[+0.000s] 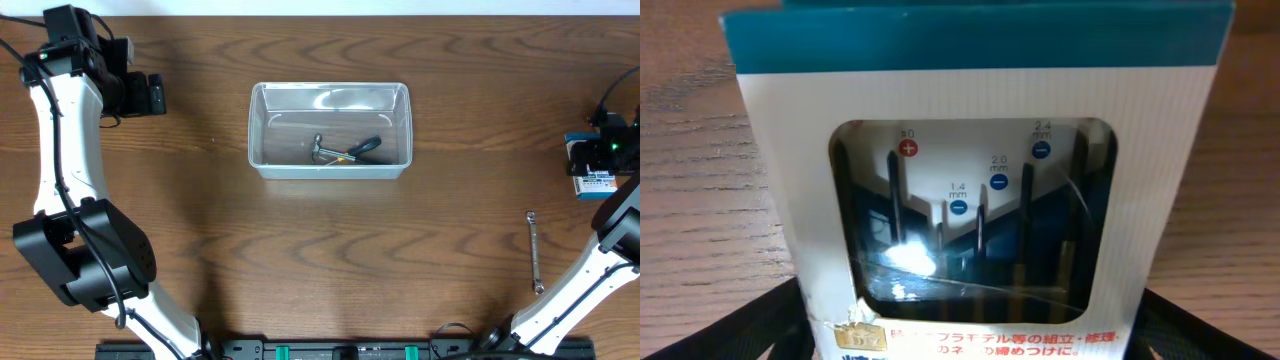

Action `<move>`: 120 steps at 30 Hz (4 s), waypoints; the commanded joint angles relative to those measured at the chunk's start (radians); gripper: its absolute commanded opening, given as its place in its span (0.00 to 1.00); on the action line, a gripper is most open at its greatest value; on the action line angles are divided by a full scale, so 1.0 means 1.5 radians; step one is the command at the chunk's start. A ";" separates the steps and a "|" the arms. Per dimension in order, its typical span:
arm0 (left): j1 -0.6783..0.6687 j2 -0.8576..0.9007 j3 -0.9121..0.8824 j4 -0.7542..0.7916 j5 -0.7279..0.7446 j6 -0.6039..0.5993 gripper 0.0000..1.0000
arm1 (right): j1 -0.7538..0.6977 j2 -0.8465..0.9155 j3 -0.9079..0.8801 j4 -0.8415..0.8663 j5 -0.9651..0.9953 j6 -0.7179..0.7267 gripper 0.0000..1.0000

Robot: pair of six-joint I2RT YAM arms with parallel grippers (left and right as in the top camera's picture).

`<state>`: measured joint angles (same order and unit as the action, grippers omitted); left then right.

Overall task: Pack container
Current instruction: 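Lower and close the right gripper on the screwdriver set package top, then lift the package and carry it left over the clear box, then lower the package into the box and open the right gripper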

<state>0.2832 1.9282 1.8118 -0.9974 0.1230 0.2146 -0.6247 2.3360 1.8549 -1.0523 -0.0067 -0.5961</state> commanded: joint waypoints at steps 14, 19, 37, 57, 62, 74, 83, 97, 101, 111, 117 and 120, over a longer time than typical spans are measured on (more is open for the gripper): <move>0.002 0.005 -0.005 -0.002 -0.008 0.006 0.98 | -0.006 0.015 0.010 0.012 -0.001 0.013 0.76; 0.002 0.005 -0.005 -0.002 -0.008 0.006 0.98 | -0.006 0.015 0.010 0.013 -0.001 0.015 0.69; 0.002 0.005 -0.005 -0.002 -0.008 0.006 0.98 | 0.032 0.015 0.143 -0.061 -0.042 0.040 0.66; 0.002 0.005 -0.005 -0.002 -0.008 0.006 0.98 | 0.309 0.015 0.485 -0.260 -0.081 0.001 0.65; 0.002 0.005 -0.005 -0.002 -0.008 0.006 0.98 | 0.408 0.014 0.510 -0.274 -0.083 -0.004 0.65; 0.002 0.005 -0.005 -0.002 -0.008 0.006 0.98 | 0.638 0.013 0.510 -0.276 -0.084 -0.045 0.66; 0.002 0.005 -0.005 -0.002 -0.008 0.006 0.98 | 0.719 0.014 0.497 -0.271 -0.111 -0.085 0.66; 0.002 0.005 -0.005 -0.002 -0.008 0.006 0.98 | 0.726 0.014 0.337 -0.193 -0.141 -0.097 0.69; 0.002 0.005 -0.005 -0.002 -0.008 0.006 0.98 | 0.726 0.014 0.310 -0.183 -0.141 -0.097 0.69; 0.002 0.005 -0.005 -0.002 -0.008 0.006 0.98 | 0.721 0.014 0.232 -0.143 -0.140 -0.097 0.70; 0.002 0.005 -0.005 -0.002 -0.008 0.006 0.98 | 0.718 0.014 0.179 -0.123 -0.140 -0.094 0.70; 0.002 0.005 -0.005 -0.002 -0.008 0.006 0.98 | 0.715 0.014 0.174 -0.119 -0.140 -0.089 0.71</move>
<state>0.2832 1.9282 1.8118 -0.9974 0.1230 0.2146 0.4583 2.3650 2.1201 -1.2346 -0.1947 -0.7273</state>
